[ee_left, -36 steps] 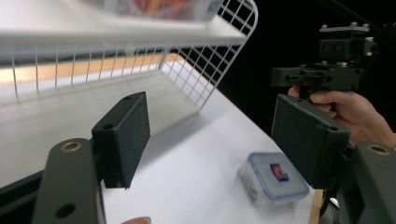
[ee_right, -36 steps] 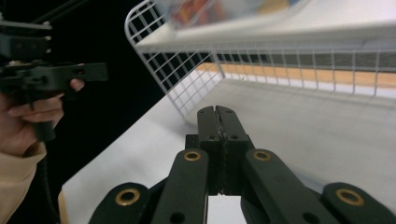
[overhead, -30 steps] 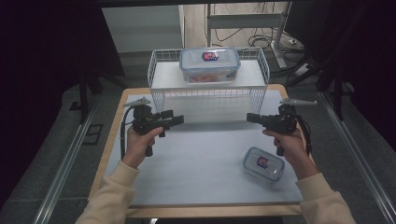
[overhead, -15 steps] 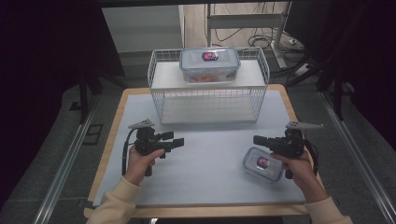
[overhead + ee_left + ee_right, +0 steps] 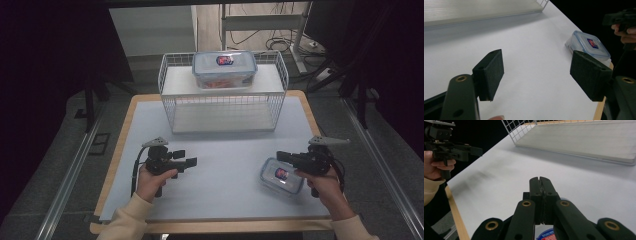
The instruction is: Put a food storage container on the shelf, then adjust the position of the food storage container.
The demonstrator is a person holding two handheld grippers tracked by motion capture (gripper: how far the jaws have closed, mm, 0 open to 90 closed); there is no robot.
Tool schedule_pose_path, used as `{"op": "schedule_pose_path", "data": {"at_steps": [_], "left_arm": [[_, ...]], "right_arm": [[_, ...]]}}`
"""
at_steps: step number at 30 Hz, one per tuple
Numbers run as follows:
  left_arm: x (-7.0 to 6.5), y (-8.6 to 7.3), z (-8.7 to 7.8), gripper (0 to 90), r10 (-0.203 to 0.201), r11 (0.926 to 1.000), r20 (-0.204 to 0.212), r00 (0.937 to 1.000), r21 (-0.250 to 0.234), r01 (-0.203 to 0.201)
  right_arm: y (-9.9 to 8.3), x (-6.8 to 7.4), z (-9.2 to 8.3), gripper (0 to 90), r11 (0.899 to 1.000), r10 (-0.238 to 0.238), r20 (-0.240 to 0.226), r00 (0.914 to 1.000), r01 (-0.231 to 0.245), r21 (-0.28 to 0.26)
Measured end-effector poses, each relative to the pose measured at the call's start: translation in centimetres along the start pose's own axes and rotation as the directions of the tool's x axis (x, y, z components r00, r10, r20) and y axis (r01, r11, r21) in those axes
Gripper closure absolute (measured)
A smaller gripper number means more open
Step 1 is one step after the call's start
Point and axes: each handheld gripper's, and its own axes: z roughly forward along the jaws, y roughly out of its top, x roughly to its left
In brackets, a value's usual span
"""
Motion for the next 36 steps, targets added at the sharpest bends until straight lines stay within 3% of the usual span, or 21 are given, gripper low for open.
{"op": "schedule_pose_path", "data": {"at_steps": [5,11,14,21,28,36], "left_arm": [[0.1,-0.2,-0.3,27.2,-0.005,1.0,-0.007,1.0,-0.004,0.005],[0.2,-0.8,-0.3,26.7,-0.008,0.9999,-0.015,0.9999,0.012,0.009],[0.4,-1.3,-0.2,26.5,-0.009,0.9996,-0.02,0.9997,0.025,0.01],[0.5,-1.9,0.1,26.2,-0.007,0.9989,-0.033,0.9994,0.046,0.008],[0.7,-2.2,0.2,26.3,-0.008,0.9986,-0.043,0.9991,0.051,0.01],[0.7,-2.2,0.3,26.3,-0.01,0.9984,-0.041,0.9991,0.055,0.012]], "right_arm": [[-0.4,0.0,-1.1,88.5,1.0,-0.013,0.032,0.9994,0.012,0.003],[-1.6,-0.1,-3.8,88.6,1.0,-0.001,0.102,0.9947,0.001,0.0],[-2.6,-0.4,-5.1,88.6,1.0,0.007,0.158,0.9875,-0.009,0.014],[-5.4,-1.0,-6.9,88.6,0.997,0.054,0.229,0.972,-0.065,0.04],[-7.5,-1.6,-7.3,88.7,0.986,0.079,0.286,0.9551,-0.117,0.119],[-8.2,-1.9,-6.1,88.8,0.973,0.077,0.3,0.9508,-0.138,0.186]]}}
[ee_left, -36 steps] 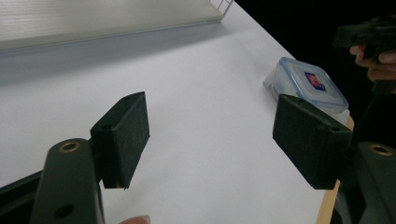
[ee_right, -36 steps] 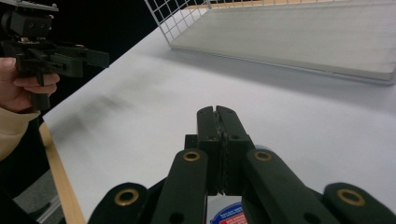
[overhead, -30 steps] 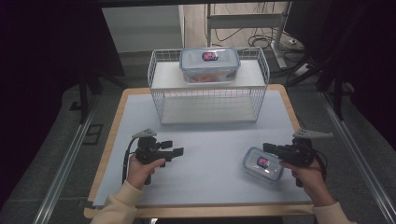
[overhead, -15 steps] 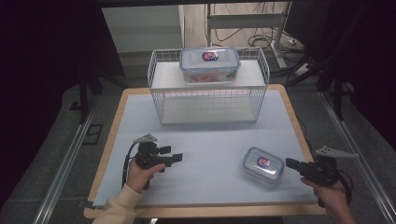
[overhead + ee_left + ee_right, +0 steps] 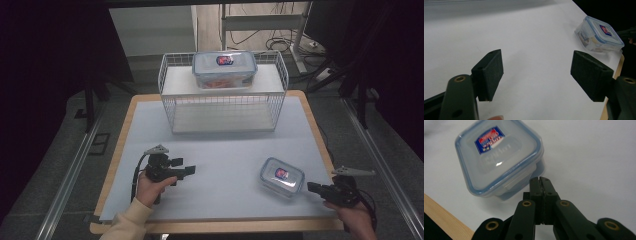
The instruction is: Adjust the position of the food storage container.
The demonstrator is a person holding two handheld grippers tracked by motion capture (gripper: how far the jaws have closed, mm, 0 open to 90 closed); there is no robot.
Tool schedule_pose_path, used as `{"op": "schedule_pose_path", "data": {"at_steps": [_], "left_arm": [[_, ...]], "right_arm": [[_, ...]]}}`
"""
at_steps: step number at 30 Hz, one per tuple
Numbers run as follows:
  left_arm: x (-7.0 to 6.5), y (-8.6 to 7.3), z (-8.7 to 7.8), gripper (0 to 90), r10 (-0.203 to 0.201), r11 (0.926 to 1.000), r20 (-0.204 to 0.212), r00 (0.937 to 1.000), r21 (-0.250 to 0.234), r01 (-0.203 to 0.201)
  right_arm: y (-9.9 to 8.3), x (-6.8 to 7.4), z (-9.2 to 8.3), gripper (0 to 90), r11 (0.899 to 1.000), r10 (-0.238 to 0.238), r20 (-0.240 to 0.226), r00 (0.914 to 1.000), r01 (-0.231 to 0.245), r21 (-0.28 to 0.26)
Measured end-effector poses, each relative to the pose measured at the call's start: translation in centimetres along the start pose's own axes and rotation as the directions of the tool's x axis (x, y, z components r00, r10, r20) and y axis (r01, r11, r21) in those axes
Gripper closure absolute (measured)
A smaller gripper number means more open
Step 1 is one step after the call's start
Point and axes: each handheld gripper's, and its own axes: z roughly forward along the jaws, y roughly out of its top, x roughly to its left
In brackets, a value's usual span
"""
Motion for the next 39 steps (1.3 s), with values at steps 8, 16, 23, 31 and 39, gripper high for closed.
{"op": "schedule_pose_path", "data": {"at_steps": [8,16,23,31,39], "left_arm": [[0.1,-0.1,0.0,26.3,-0.005,1.0,-0.003,1.0,-0.002,0.005],[0.1,-0.1,0.0,26.3,-0.008,1.0,0.001,1.0,0.001,0.008],[0.2,-0.1,-0.1,26.3,-0.017,0.9998,0.007,0.9998,-0.005,0.017],[0.3,-0.1,-0.1,26.3,-0.028,0.9995,0.015,0.9995,-0.011,0.028],[0.3,-0.1,-0.1,26.3,-0.032,0.9995,0.015,0.9994,-0.008,0.032]], "right_arm": [[0.0,0.3,0.5,88.8,1.0,-0.006,-0.009,0.9999,0.006,0.018],[-0.1,0.5,1.0,88.8,0.999,-0.01,-0.017,0.9998,0.01,0.035],[0.0,0.7,1.3,88.8,0.999,-0.013,-0.021,0.9997,0.013,0.043],[0.2,0.8,1.6,88.9,0.999,-0.009,-0.011,0.9999,0.01,0.044],[1.0,1.3,2.5,88.9,0.999,-0.018,-0.012,0.9998,0.019,0.042]]}}
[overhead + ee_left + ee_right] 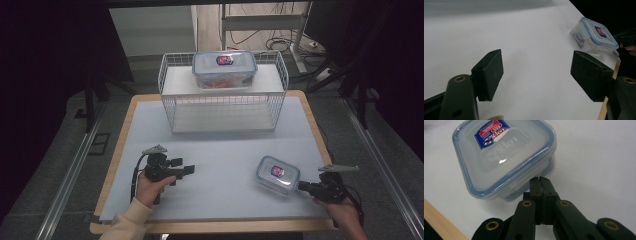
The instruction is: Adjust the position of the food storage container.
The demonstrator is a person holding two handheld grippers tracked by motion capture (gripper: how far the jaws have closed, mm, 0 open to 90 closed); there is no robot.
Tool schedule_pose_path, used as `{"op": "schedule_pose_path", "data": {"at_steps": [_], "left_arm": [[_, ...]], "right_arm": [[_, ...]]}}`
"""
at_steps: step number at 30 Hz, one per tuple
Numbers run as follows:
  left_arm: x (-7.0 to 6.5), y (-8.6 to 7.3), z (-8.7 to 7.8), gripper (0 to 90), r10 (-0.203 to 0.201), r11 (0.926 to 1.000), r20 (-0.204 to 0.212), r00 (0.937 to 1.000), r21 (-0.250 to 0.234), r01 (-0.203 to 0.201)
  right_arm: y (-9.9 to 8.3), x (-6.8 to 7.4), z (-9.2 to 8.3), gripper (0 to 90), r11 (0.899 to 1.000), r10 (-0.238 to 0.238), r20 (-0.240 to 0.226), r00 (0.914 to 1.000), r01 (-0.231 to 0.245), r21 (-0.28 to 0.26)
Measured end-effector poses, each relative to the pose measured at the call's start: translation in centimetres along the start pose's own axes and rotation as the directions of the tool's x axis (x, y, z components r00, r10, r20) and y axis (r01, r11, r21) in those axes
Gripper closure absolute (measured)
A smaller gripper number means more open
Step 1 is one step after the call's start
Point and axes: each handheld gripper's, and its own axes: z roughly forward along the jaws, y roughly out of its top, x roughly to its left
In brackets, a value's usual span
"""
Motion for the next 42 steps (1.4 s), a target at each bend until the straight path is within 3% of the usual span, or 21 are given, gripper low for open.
{"op": "schedule_pose_path", "data": {"at_steps": [26,33,42], "left_arm": [[0.3,-0.3,-0.1,26.0,-0.013,0.9999,-0.017,0.9998,0.001,0.013],[0.5,-0.4,-0.1,26.0,-0.018,0.9998,-0.02,0.9996,0.0,0.018],[0.6,-0.4,-0.1,26.0,-0.023,0.9997,-0.022,0.9995,-0.002,0.023]], "right_arm": [[5.4,2.5,6.2,89.1,0.997,-0.074,-0.017,0.9971,0.074,0.015],[7.1,4.0,8.4,89.1,0.996,-0.087,-0.036,0.9956,0.087,0.013],[8.2,6.4,10.8,89.1,0.99,-0.137,-0.068,0.9882,0.139,0.025]]}}
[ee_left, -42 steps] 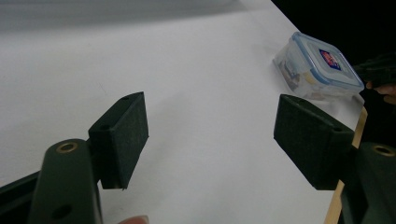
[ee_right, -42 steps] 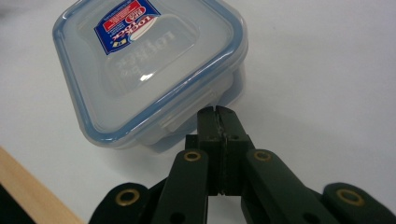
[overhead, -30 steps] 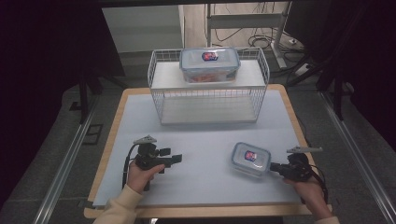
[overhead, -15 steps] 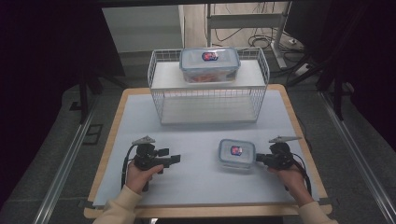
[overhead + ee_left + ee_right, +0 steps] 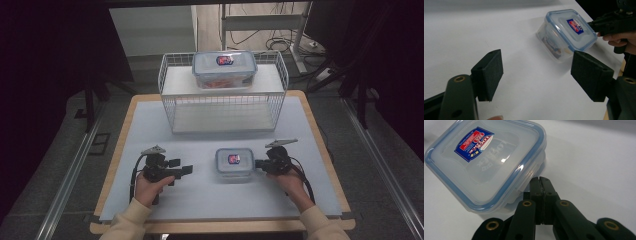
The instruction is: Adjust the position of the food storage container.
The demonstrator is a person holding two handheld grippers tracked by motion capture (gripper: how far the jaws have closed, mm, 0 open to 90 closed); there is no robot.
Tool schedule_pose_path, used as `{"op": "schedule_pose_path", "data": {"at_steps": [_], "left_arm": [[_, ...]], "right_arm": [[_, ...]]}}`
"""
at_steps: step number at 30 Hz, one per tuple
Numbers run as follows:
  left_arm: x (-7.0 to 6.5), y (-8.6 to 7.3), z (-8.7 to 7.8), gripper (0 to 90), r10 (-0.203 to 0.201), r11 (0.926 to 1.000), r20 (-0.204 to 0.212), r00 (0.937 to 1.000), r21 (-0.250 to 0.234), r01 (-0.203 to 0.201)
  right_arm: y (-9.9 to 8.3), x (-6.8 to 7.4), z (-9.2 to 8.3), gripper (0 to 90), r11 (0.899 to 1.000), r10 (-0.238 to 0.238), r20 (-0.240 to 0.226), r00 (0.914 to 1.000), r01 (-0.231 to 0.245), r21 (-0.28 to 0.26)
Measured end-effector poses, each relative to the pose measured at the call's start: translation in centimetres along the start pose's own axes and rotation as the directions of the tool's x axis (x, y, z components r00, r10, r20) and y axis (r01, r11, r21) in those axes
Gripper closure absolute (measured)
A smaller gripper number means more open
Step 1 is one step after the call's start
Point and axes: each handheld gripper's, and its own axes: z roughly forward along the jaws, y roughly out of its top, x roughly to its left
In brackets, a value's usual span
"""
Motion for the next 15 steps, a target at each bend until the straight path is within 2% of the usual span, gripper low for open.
{"op": "schedule_pose_path", "data": {"at_steps": [9,15], "left_arm": [[0.0,0.0,0.0,25.9,0.002,1.0,-0.003,1.0,0.001,-0.002],[0.0,-0.1,0.1,25.8,0.001,1.0,0.002,1.0,0.003,-0.001]], "right_arm": [[0.8,1.4,1.3,89.1,0.999,-0.032,-0.029,0.9991,0.032,-0.001],[0.8,1.2,0.9,89.0,1.0,-0.012,-0.039,0.9992,0.012,-0.021]]}}
